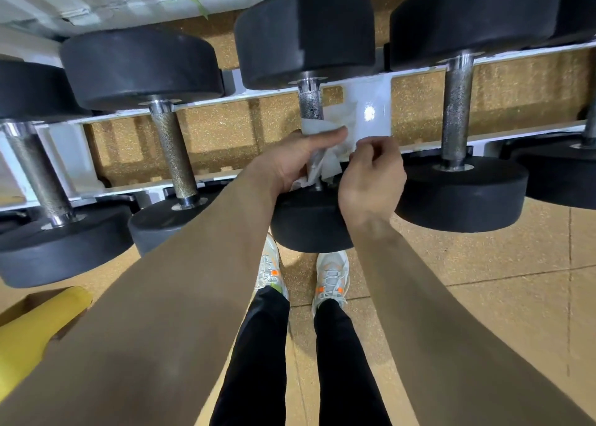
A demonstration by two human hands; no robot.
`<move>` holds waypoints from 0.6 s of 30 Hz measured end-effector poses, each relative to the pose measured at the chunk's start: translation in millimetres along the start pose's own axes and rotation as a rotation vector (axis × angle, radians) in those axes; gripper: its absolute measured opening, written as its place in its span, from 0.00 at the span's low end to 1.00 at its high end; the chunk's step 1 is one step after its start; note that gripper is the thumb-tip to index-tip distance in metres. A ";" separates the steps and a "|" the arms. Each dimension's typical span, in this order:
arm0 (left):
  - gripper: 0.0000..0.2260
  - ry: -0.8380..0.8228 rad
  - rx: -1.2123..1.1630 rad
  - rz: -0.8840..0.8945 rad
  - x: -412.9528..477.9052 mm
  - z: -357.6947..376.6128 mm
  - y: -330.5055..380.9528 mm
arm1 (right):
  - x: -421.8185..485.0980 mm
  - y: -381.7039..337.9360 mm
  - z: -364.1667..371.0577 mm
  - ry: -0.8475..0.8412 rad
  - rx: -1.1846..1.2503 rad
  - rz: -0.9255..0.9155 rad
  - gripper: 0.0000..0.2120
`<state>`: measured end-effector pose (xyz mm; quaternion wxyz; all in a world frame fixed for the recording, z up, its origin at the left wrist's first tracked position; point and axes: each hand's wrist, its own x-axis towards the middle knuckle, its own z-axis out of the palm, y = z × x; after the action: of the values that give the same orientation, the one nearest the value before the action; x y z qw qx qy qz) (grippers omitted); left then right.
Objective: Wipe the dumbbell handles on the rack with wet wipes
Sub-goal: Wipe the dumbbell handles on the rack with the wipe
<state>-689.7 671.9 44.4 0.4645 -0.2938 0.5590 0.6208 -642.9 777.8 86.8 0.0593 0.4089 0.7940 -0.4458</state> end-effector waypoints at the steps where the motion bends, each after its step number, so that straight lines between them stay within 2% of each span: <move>1: 0.34 0.053 -0.008 0.034 -2.6 3.9 1.0 | 0.6 0.7 1.0 0.013 0.003 -0.008 0.08; 4: 0.14 0.344 -0.080 0.062 -3.3 29.6 7.6 | 1.1 4.3 0.2 0.013 0.013 -0.041 0.08; 7: 0.11 0.572 -0.195 0.013 2.0 49.7 14.9 | 0.3 4.0 -0.9 0.009 0.042 -0.045 0.10; 10: 0.10 0.639 -0.211 0.016 9.7 52.1 23.2 | 0.5 3.9 -0.3 0.020 0.059 -0.022 0.15; 12: 0.11 0.608 -0.241 0.036 13.5 45.9 27.5 | 0.0 4.9 0.8 0.018 0.065 -0.009 0.14; 14: 0.10 0.510 -0.162 0.075 11.2 34.6 29.1 | -0.2 4.1 1.9 0.012 0.071 -0.001 0.12; 16: 0.06 0.308 -0.146 0.145 8.7 18.3 27.6 | -0.3 3.7 1.2 0.012 0.067 0.002 0.11; 18: 0.08 0.065 -0.269 0.183 8.3 5.8 26.1 | -0.1 2.8 -0.1 0.009 0.064 0.000 0.12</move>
<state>-715.7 681.1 49.2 0.3440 -0.3212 0.5102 0.7199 -640.9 778.5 85.1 0.0428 0.4125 0.7797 -0.4691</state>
